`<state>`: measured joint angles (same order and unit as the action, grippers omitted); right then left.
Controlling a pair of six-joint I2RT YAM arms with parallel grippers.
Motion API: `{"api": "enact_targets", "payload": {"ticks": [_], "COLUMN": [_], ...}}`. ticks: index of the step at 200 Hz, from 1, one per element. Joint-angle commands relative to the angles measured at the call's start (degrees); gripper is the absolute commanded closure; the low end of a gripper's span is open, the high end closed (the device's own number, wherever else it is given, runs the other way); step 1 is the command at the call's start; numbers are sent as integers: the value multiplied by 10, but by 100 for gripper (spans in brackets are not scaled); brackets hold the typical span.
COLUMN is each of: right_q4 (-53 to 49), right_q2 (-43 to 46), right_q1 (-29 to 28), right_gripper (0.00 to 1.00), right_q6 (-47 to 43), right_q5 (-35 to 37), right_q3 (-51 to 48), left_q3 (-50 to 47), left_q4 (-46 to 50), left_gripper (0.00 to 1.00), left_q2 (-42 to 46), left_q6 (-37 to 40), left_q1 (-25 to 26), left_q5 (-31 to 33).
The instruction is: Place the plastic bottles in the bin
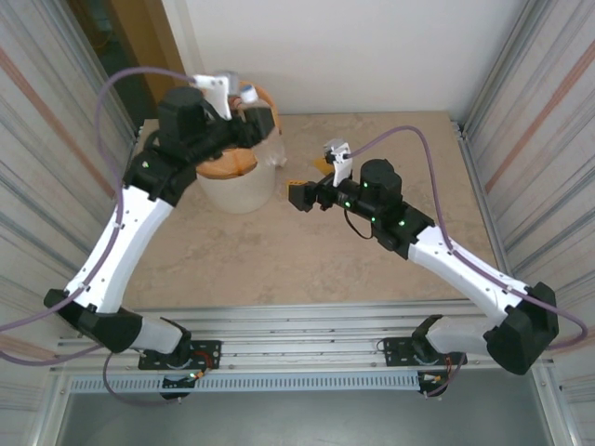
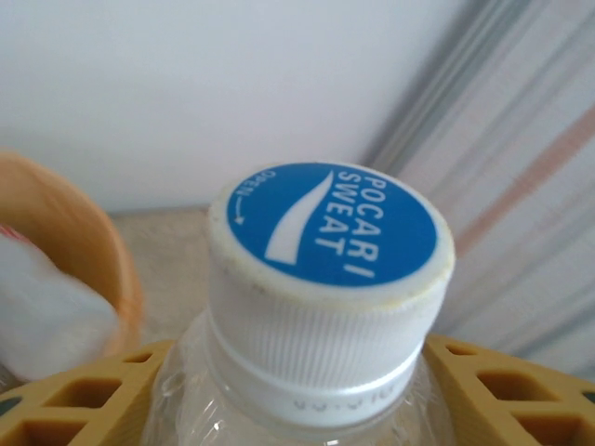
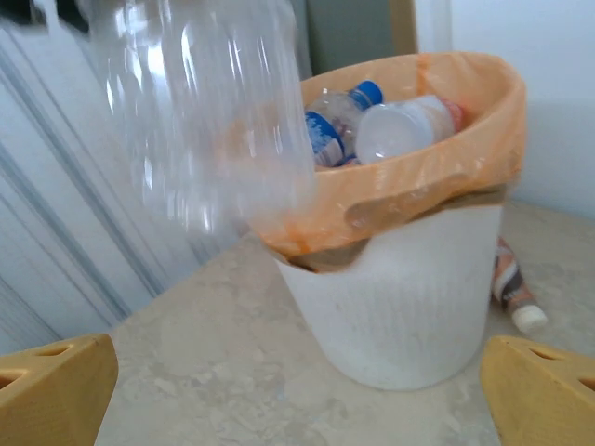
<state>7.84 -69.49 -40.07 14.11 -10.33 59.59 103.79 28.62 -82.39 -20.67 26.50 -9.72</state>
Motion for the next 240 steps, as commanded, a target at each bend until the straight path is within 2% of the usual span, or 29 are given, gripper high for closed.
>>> {"api": "enact_targets", "payload": {"ticks": [1, 45, 85, 138, 172, 203, 240], "right_q4": [-52, -98, -123, -132, -129, -128, -129], "right_q2": [36, 70, 91, 101, 99, 96, 96], "right_q1": [-1, 4, 22, 47, 50, 52, 54], "right_gripper": [2, 2, 2, 2, 2, 2, 2], "right_q6": [3, 23, 39, 56, 59, 61, 60], "right_q5": [66, 115, 134, 131, 128, 124, 119], "right_q3": [-16, -44, -60, -70, -75, -77, -76], "left_q3": [107, 284, 409, 420, 420, 423, 442], "left_q4": [119, 216, 283, 317, 323, 304, 288], "left_gripper": [89, 88, 88, 82, 64, 41, 24], "left_q2": [-54, -181, -275, -323, -340, -351, -354], "left_q6": [76, 98, 111, 113, 110, 101, 95], "left_q1": [-36, -117, -142, -145, -145, -148, -149], "left_q5": [24, 4, 7, 7, 24, 37, 50]}}
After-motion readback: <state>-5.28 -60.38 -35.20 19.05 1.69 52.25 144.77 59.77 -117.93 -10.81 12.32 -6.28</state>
